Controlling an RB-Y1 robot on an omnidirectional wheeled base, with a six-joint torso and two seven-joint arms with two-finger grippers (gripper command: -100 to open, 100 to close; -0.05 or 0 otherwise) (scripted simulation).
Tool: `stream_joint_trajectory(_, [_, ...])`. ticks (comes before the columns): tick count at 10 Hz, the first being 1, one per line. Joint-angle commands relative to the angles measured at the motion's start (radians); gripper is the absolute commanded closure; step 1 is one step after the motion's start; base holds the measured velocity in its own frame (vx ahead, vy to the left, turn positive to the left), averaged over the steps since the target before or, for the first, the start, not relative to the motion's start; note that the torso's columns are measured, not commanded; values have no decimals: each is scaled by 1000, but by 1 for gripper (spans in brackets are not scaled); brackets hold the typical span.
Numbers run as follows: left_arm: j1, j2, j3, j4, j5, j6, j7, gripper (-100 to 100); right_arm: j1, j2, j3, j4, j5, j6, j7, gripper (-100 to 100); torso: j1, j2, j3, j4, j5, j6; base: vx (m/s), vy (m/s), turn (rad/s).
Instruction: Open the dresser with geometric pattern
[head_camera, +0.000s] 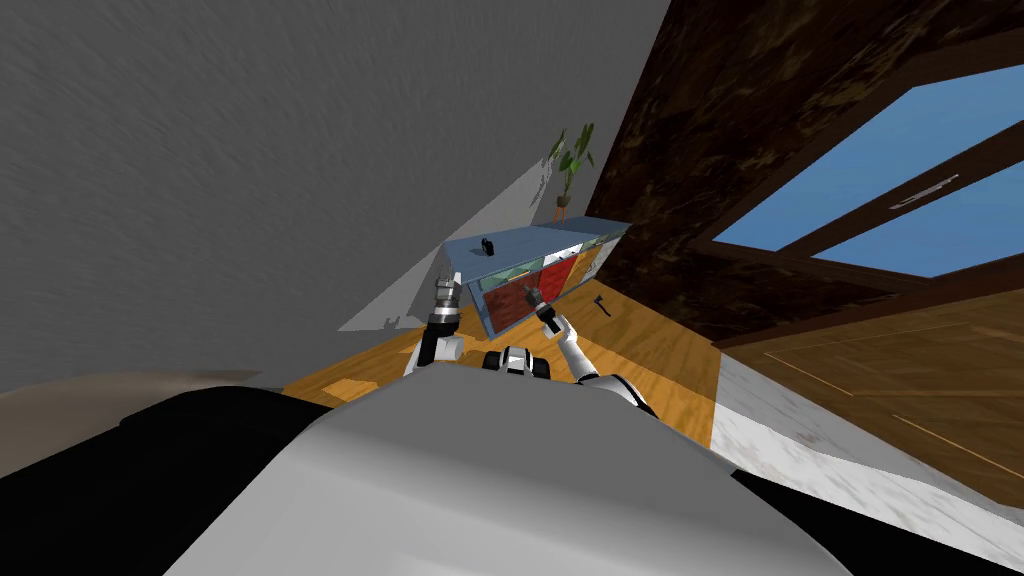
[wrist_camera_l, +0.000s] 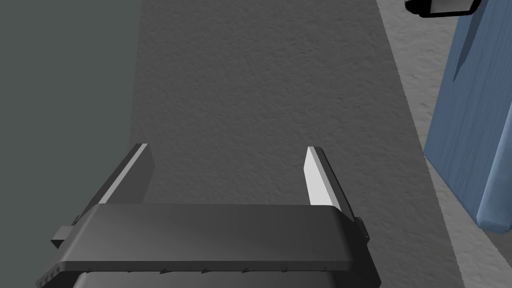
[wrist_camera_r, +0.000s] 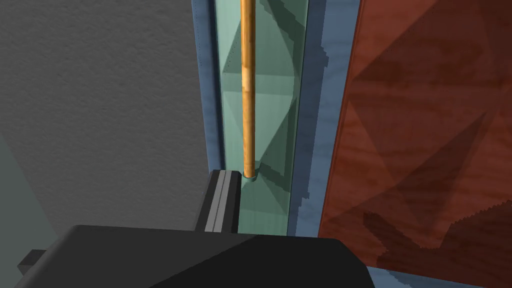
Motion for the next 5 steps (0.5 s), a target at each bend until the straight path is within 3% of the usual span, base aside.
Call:
stream_joint_trajectory(1, [0, 0, 0, 0, 0, 0, 0, 0, -3, -30, 0, -1, 1, 3, 0, -100, 4, -4, -3, -1, 1, 0, 2, 7, 12])
stream_joint_trajectory(4, [1, 0, 0, 0, 0, 0, 0, 0, -22, -35, -1, 1, 4, 27, -8, -100, 6, -4, -3, -1, 2, 0, 106, 108, 30])
stream_joint_trajectory(5, [1, 0, 0, 0, 0, 0, 0, 0, -27, -2, -1, 4, 4, 37, -16, -100, 2, -2, -1, -1, 1, 0, 136, 118, 30])
